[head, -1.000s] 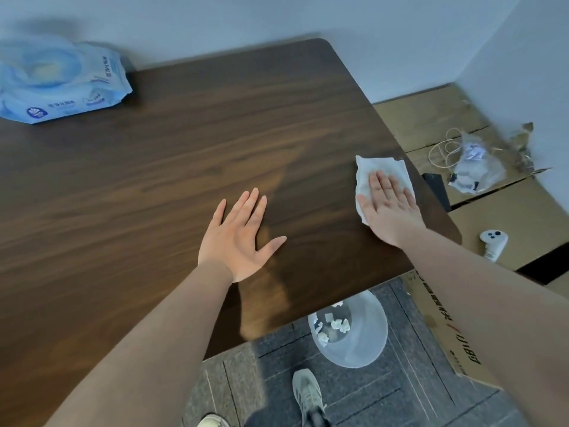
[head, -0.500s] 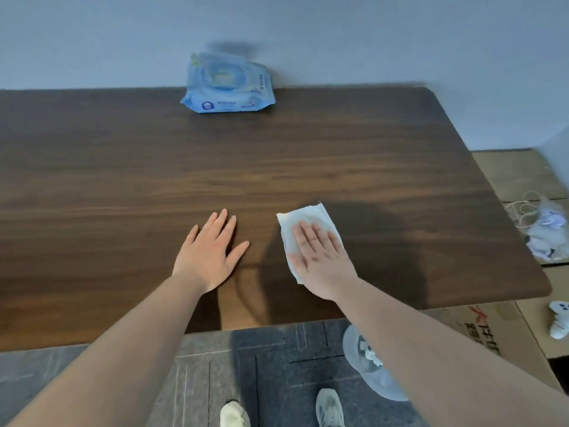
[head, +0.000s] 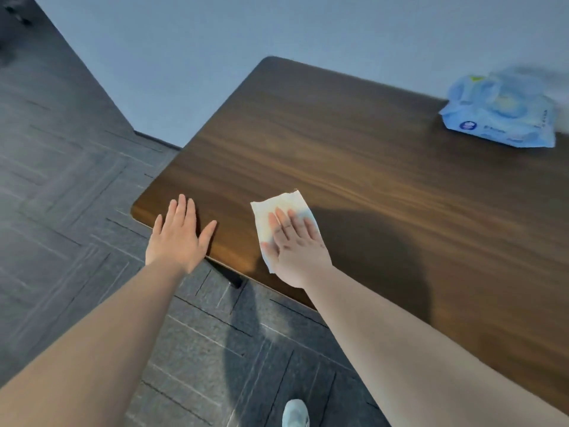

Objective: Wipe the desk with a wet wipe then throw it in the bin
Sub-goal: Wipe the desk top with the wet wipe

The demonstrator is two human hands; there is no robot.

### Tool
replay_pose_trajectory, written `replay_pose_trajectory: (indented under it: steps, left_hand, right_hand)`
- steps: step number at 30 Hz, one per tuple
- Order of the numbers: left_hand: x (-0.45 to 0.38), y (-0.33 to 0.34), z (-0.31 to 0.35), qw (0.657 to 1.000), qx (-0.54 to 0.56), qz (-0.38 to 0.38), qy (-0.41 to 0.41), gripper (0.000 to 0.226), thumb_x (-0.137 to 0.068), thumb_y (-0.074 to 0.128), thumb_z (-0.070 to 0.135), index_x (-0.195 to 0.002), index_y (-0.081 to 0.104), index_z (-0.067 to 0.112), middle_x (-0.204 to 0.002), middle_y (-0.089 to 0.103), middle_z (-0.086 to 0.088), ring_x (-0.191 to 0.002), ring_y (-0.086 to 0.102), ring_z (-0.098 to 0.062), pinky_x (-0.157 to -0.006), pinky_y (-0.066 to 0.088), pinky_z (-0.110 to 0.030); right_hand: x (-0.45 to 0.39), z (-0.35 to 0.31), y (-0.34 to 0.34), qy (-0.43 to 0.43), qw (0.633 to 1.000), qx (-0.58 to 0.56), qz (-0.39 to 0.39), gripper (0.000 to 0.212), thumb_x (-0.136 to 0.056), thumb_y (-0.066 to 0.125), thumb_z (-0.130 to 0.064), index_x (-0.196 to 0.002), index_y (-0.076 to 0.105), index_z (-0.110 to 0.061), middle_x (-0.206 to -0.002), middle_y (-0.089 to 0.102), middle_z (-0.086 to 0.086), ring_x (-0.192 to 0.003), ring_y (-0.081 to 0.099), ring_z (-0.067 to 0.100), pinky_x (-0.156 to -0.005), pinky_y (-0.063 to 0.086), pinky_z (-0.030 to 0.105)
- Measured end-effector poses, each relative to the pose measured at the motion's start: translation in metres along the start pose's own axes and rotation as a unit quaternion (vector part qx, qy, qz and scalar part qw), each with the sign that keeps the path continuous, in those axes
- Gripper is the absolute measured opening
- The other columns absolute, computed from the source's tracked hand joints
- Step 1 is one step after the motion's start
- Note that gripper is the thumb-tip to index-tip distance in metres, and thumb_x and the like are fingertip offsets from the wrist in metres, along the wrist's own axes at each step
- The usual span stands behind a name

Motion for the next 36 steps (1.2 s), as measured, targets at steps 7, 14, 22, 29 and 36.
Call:
replay_pose_trajectory:
  steps: [7, 14, 22, 29, 36]
  left_hand:
    - [-0.018, 0.018, -0.036, 0.998, 0.044, 0.006, -0.034, 0.071, -0.093, 0.007, 0.056, -0.149, -0.006, 0.015, -0.159, -0.011, -0.002, -0.145, -0.013, -0.017, -0.116, -0.005, -0.041]
    - [-0.018, 0.018, -0.039, 0.996, 0.085, -0.011, -0.026, 0.065, -0.095, 0.005, 0.051, -0.148, -0.009, 0.016, -0.158, -0.016, 0.000, -0.143, -0.017, -0.013, -0.117, -0.008, -0.040]
    - [-0.015, 0.004, -0.028, 0.999, -0.004, -0.038, -0.015, 0.067, -0.095, 0.006, 0.051, -0.149, -0.006, 0.012, -0.159, -0.011, -0.003, -0.145, -0.009, -0.016, -0.119, 0.000, -0.039]
    - [0.005, -0.009, 0.069, 0.991, -0.009, -0.038, 0.125, 0.066, -0.095, 0.010, 0.053, -0.150, 0.004, 0.016, -0.160, -0.002, 0.000, -0.145, -0.004, -0.014, -0.118, 0.003, -0.038]
    - [0.030, -0.008, 0.209, 0.971, -0.008, -0.045, 0.236, 0.064, -0.096, 0.012, 0.053, -0.150, 0.003, 0.018, -0.159, -0.004, 0.002, -0.145, -0.007, -0.013, -0.117, 0.001, -0.036]
  right_hand:
    - [-0.086, -0.084, -0.001, -0.045, 0.999, 0.008, 0.029, 0.062, -0.098, 0.011, -0.047, -0.151, -0.007, -0.020, -0.160, -0.009, -0.003, -0.146, -0.015, 0.019, -0.117, -0.012, 0.042]
    - [-0.112, -0.107, -0.003, -0.050, 0.998, 0.005, 0.032, 0.061, -0.098, 0.012, -0.046, -0.151, -0.006, -0.020, -0.160, -0.009, -0.002, -0.146, -0.015, 0.018, -0.117, -0.012, 0.041]
    - [-0.058, -0.067, 0.000, -0.055, 0.998, -0.007, -0.010, 0.061, -0.098, 0.006, -0.051, -0.149, -0.013, -0.023, -0.159, -0.016, -0.006, -0.143, -0.021, 0.013, -0.112, -0.018, 0.034]
    - [0.022, 0.016, 0.000, 0.017, 1.000, -0.018, 0.012, 0.061, -0.098, 0.006, -0.052, -0.147, -0.018, -0.025, -0.157, -0.021, -0.006, -0.143, -0.022, 0.014, -0.113, -0.019, 0.033]
    - [0.127, 0.133, 0.009, 0.132, 0.990, -0.036, 0.033, 0.061, -0.096, 0.003, -0.053, -0.144, -0.024, -0.027, -0.153, -0.027, -0.009, -0.135, -0.031, 0.008, -0.110, -0.022, 0.032]
Point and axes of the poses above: each hand's wrist, its own x-axis away from the middle knuckle, its own y-axis out of the palm, z = x × y, the point moved 1 cm from there along -x, towards the middle knuckle
